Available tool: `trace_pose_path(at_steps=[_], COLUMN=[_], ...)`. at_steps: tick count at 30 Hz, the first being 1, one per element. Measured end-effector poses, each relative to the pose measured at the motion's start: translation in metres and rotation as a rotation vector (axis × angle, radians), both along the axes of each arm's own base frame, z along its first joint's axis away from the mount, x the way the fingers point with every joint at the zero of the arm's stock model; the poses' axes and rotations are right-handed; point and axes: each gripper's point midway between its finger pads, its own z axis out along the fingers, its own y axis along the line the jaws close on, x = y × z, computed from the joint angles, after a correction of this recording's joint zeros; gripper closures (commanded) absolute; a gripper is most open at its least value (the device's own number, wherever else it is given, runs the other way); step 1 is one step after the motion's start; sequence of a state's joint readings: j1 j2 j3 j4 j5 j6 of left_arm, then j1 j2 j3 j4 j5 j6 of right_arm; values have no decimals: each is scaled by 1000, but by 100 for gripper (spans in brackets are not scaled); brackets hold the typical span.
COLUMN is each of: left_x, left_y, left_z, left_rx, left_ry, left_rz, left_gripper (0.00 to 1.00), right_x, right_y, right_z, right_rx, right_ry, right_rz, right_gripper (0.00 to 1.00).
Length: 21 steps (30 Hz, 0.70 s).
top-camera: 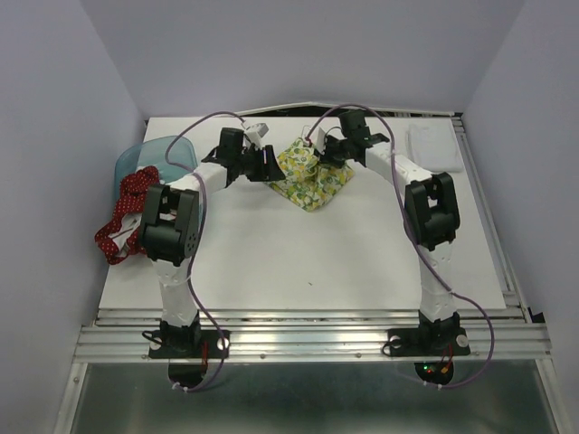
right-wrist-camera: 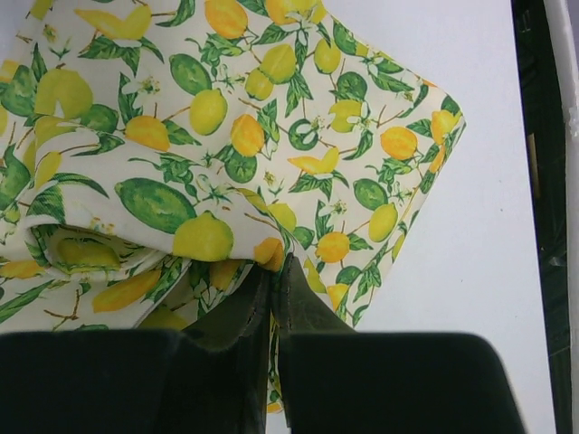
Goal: Fold and stack the skirts
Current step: Fold the skirt
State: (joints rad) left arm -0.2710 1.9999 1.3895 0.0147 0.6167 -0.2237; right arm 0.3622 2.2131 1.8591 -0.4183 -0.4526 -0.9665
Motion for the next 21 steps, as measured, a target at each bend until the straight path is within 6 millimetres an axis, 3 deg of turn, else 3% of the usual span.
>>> trace_pose_path(at_steps=[4, 9, 15, 21], left_x=[15, 36, 104, 135], left_y=[4, 5, 0, 6], left_z=[15, 1, -7, -2], left_rx=[-26, -25, 3, 49], left_ry=[-63, -43, -96, -136], left_rz=[22, 51, 103, 164], left_gripper=[44, 46, 46, 46], right_x=[3, 1, -11, -18], right_y=[7, 13, 23, 31], right_z=[8, 11, -1, -12], right_rx=[19, 30, 16, 9], right_ry=[-16, -21, -6, 16], right_rz=[16, 42, 94, 122], right_gripper=[98, 98, 97, 97])
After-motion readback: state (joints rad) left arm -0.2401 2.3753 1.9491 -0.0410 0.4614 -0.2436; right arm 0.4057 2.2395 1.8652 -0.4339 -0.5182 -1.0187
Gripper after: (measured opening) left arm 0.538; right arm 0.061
